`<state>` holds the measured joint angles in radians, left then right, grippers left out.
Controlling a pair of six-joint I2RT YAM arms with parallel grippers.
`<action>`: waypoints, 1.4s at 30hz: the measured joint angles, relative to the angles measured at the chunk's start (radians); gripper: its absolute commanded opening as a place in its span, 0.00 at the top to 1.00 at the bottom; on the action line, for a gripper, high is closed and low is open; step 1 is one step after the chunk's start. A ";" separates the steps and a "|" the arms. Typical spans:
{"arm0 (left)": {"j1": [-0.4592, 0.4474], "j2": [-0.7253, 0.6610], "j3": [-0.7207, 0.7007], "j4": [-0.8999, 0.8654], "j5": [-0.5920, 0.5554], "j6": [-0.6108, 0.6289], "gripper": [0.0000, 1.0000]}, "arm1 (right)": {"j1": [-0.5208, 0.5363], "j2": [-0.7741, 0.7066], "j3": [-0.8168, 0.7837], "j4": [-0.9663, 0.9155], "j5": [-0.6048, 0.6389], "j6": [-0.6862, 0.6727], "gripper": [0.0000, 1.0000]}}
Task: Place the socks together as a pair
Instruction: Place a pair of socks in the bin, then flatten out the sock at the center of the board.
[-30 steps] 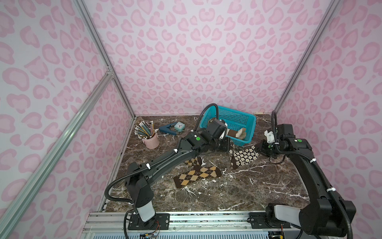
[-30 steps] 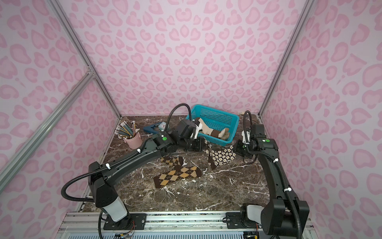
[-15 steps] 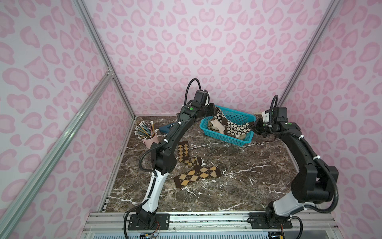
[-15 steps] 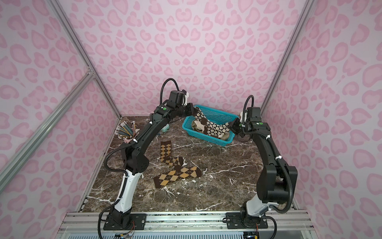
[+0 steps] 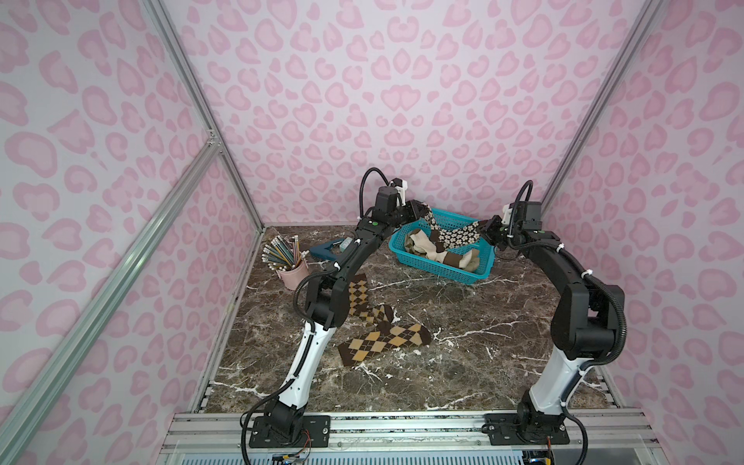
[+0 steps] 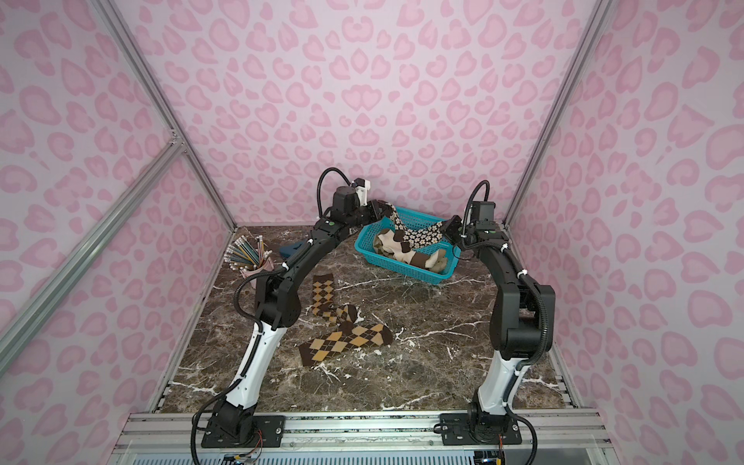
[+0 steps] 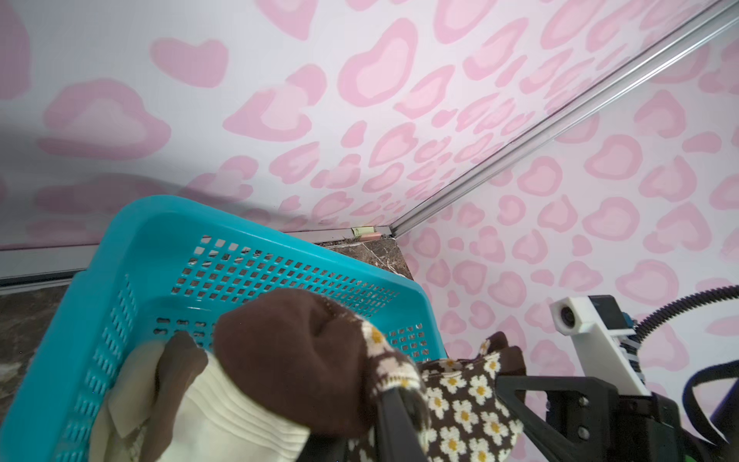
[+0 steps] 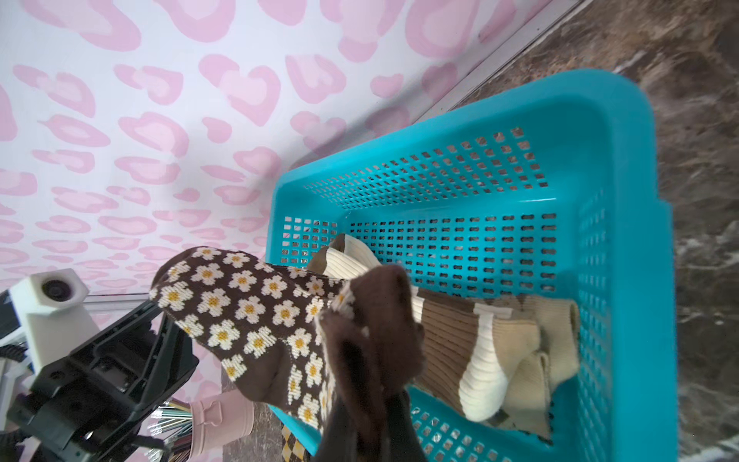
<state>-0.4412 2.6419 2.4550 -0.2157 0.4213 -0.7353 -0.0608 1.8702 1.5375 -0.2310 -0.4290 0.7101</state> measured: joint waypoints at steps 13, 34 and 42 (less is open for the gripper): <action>0.035 0.029 -0.042 0.014 -0.004 -0.010 0.22 | 0.006 0.022 -0.033 -0.105 0.038 -0.034 0.41; 0.087 -1.206 -1.254 0.142 -0.165 0.117 0.13 | 0.418 -0.504 -0.457 -0.290 -0.107 -0.154 0.30; 0.058 -1.445 -1.595 -0.142 -0.224 0.140 0.13 | 0.613 -0.389 -0.662 -0.218 0.003 -0.114 0.36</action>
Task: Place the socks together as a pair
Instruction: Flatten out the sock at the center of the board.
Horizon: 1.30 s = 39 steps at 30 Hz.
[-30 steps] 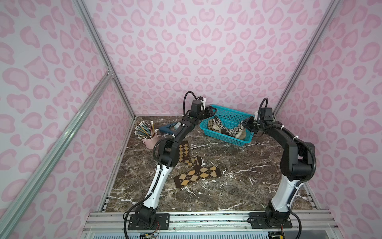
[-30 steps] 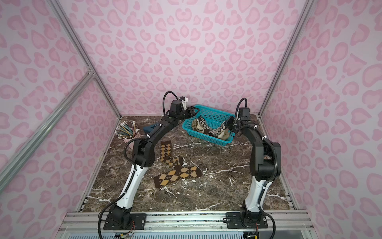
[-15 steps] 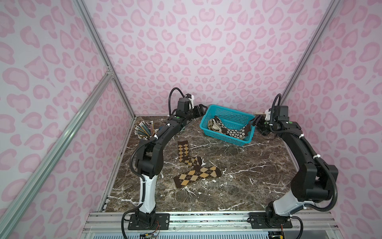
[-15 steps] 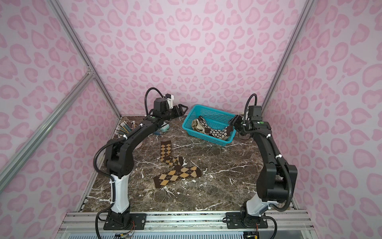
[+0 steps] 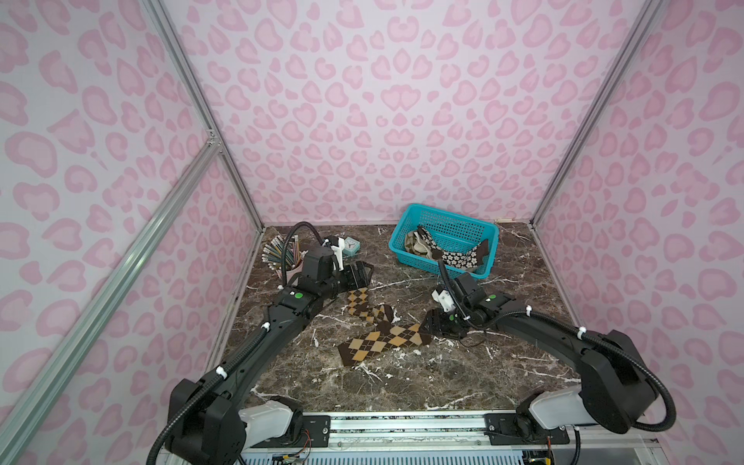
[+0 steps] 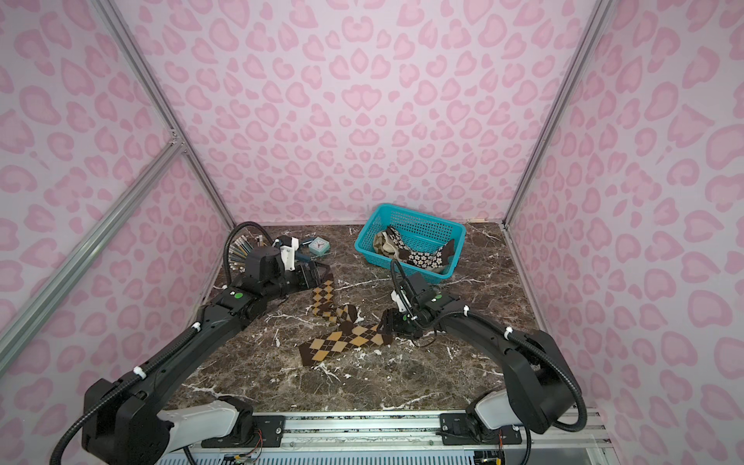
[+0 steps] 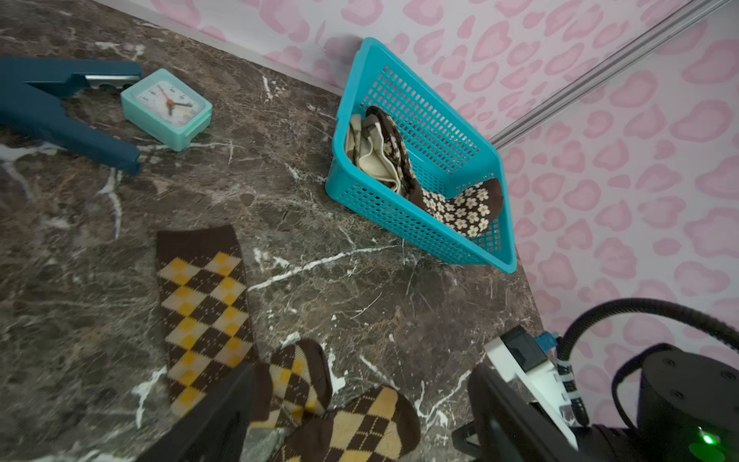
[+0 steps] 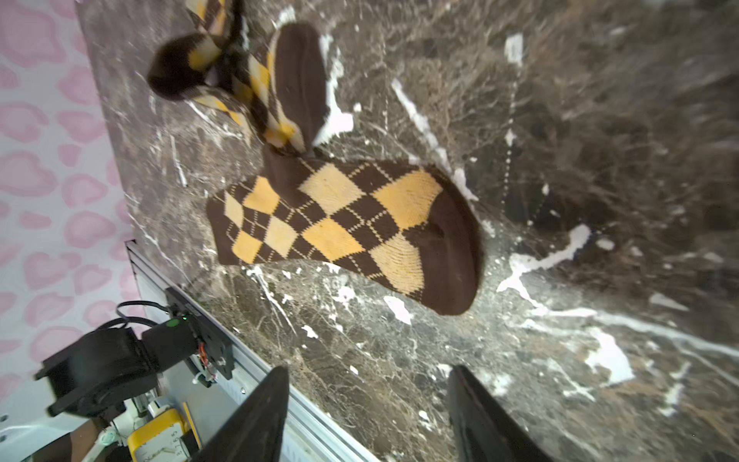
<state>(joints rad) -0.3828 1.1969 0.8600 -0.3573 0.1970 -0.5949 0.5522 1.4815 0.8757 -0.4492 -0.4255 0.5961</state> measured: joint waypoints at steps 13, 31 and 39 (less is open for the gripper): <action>-0.014 -0.213 -0.120 -0.150 -0.049 -0.008 0.14 | 0.013 0.188 0.000 0.117 0.109 -0.028 1.00; -0.016 -0.258 -0.060 -0.208 -0.029 -0.005 0.15 | -0.090 -0.347 0.404 -0.513 0.457 -0.204 1.00; -0.018 -0.285 -0.077 -0.210 -0.014 -0.008 0.15 | 0.254 -0.165 0.372 -0.484 0.487 -0.190 1.00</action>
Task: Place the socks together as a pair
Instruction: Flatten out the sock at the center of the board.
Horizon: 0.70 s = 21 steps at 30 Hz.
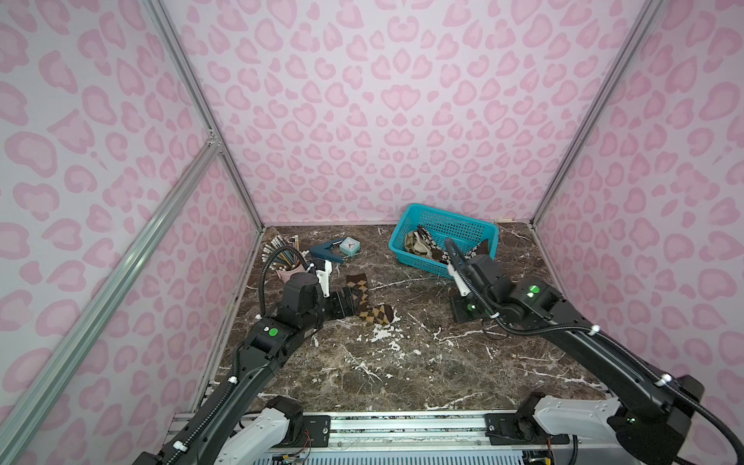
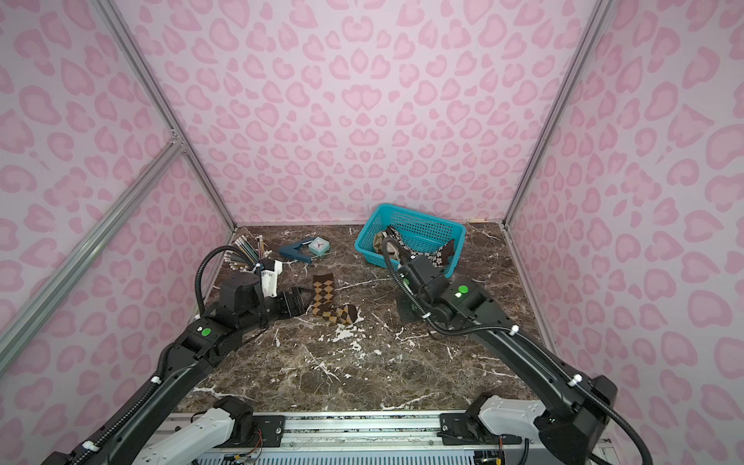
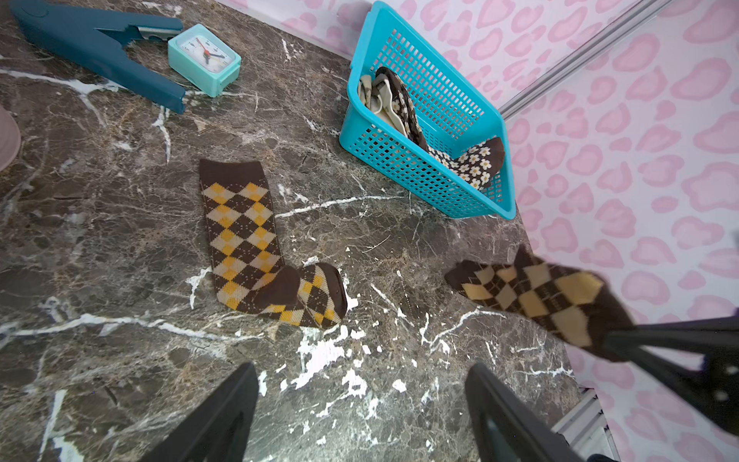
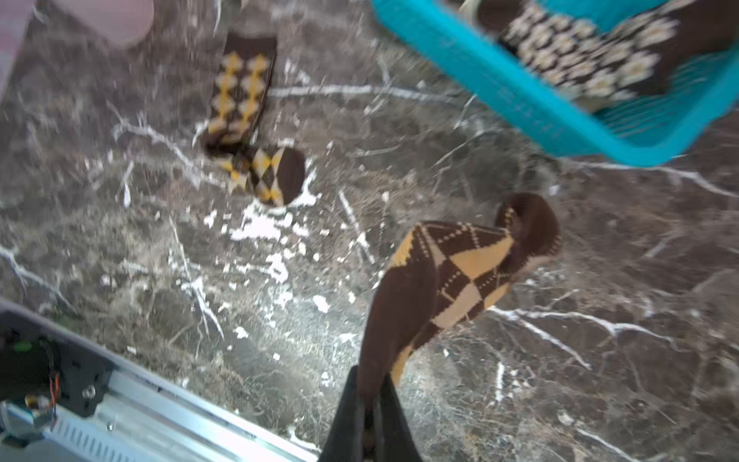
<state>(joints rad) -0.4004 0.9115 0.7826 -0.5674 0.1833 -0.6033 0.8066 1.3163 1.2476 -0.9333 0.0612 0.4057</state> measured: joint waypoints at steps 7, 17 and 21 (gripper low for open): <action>0.000 -0.106 -0.045 -0.072 -0.028 -0.008 0.15 | 0.245 0.377 0.107 0.104 -0.127 0.016 1.00; 0.001 -0.243 -0.097 -0.169 -0.061 -0.035 0.15 | 0.298 0.499 0.297 0.123 -0.173 -0.012 1.00; 0.000 -0.271 -0.094 -0.171 -0.069 -0.046 0.15 | 0.227 0.357 0.294 0.109 -0.176 0.006 1.00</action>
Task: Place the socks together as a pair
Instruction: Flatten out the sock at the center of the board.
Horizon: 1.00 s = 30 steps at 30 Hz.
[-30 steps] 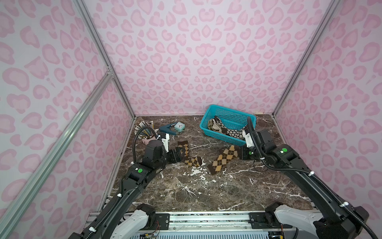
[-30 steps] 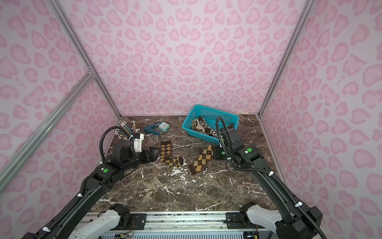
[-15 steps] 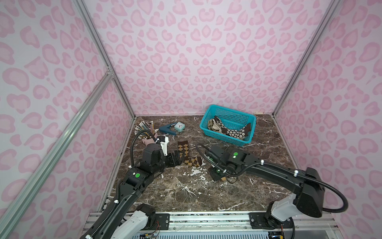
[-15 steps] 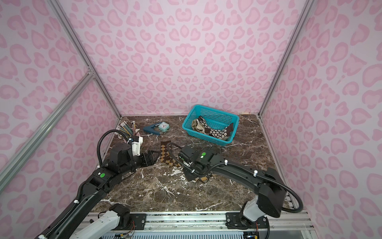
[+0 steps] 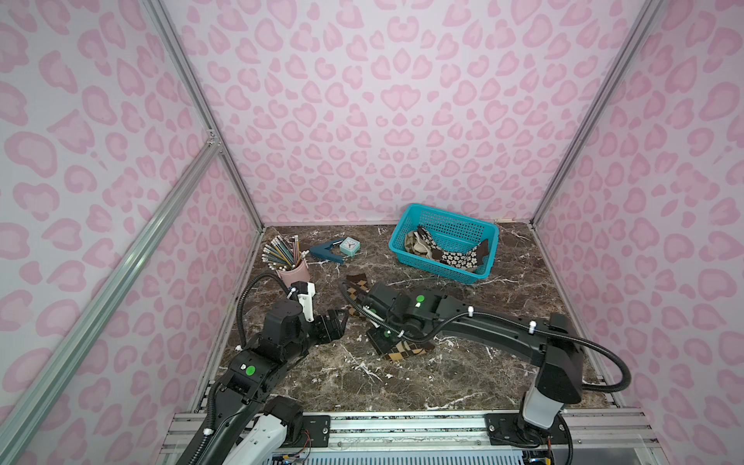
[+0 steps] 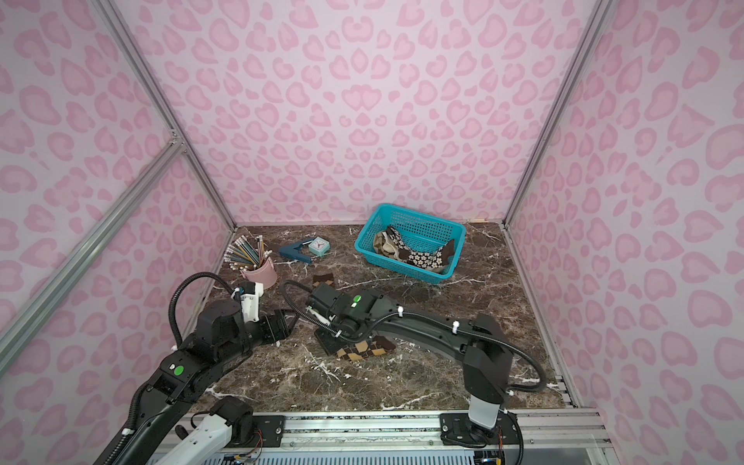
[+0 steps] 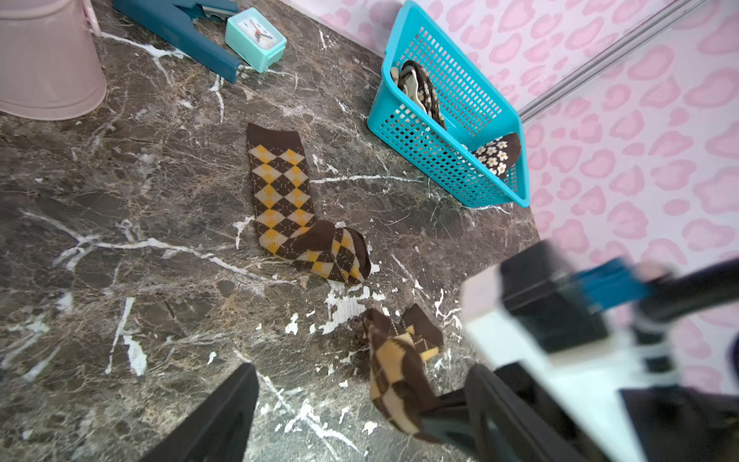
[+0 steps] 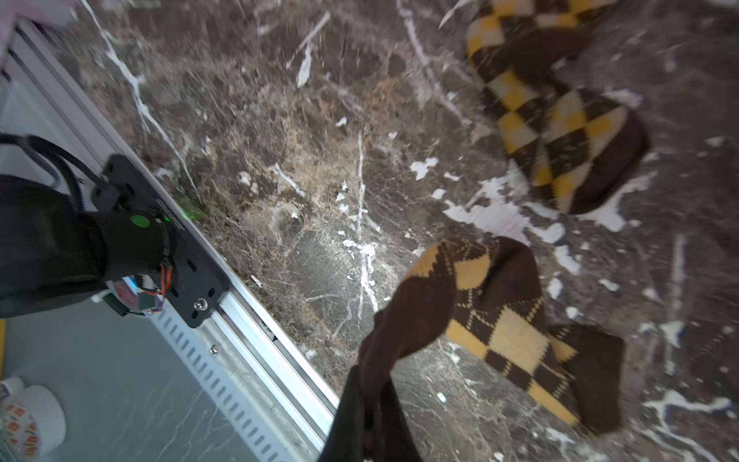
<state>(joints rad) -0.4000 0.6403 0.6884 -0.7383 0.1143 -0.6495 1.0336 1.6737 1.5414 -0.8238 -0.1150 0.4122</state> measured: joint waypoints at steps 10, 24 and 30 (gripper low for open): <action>0.000 0.040 0.035 0.060 0.042 -0.002 0.15 | -0.209 -0.273 -0.150 0.076 -0.264 0.275 1.00; -0.057 0.146 0.076 0.167 0.071 -0.005 0.15 | -0.446 -0.366 0.087 -0.121 -0.280 0.285 1.00; -0.077 0.158 0.083 0.181 0.068 -0.005 0.15 | -0.553 -0.364 0.130 -0.251 -0.291 0.154 0.99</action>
<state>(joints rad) -0.4770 0.7986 0.7715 -0.5571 0.1818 -0.6548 0.4805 1.3098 1.6711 -1.0748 -0.4065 0.5659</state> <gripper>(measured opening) 0.846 0.077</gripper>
